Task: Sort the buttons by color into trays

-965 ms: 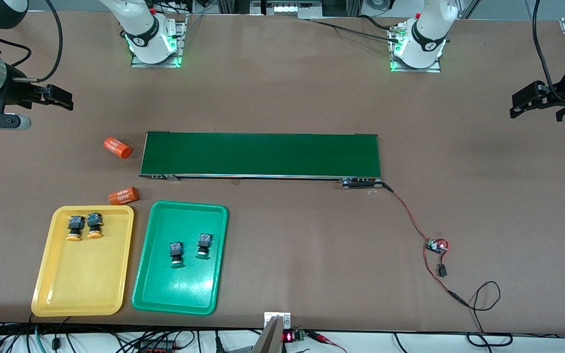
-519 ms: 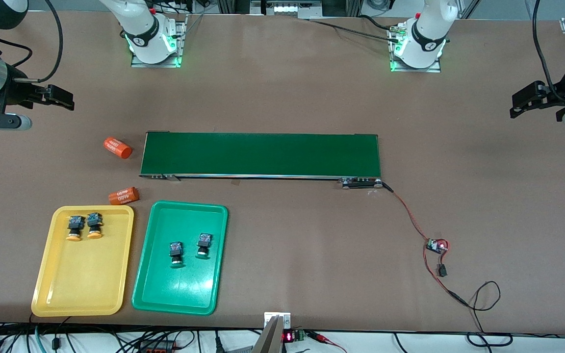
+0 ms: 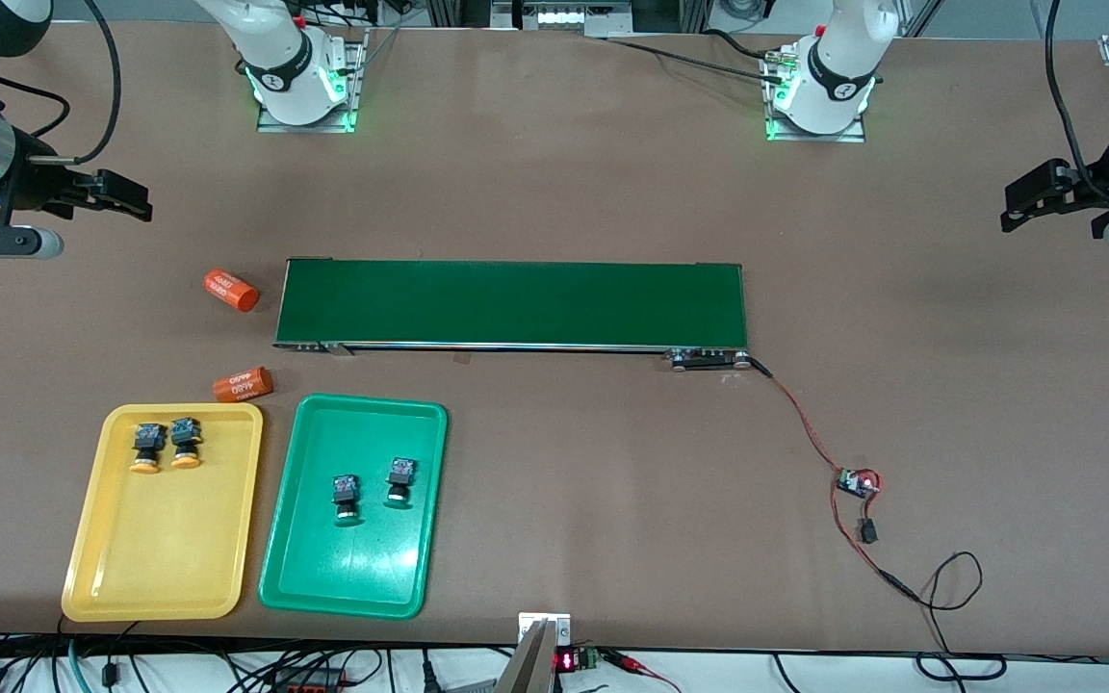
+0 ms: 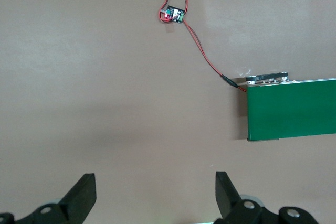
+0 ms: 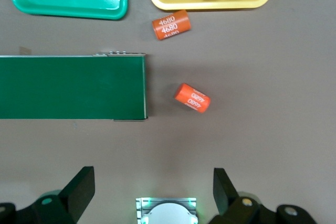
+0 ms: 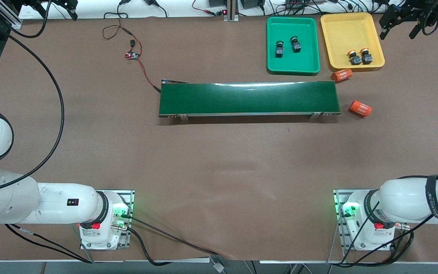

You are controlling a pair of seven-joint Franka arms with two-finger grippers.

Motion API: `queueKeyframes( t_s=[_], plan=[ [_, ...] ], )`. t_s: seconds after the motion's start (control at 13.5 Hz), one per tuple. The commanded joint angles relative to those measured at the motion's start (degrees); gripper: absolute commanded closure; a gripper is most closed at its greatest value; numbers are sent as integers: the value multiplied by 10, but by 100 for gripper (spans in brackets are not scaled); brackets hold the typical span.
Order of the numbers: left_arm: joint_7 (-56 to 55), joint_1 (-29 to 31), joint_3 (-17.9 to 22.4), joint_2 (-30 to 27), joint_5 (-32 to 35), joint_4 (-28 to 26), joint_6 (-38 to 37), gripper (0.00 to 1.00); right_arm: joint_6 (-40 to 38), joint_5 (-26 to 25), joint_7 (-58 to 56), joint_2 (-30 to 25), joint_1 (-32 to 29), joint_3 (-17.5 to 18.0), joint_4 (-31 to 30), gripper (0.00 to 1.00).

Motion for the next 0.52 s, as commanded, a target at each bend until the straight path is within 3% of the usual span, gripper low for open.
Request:
queueKeyframes(
  t_s=[0.0, 0.45],
  plan=[
    [9, 5, -2, 1, -11, 9, -8, 0, 6, 17, 5, 4, -1, 4, 7, 0],
    [11, 5, -2, 1, -11, 9, -8, 0, 13, 33, 7, 6, 38, 6, 5, 0]
  ],
)
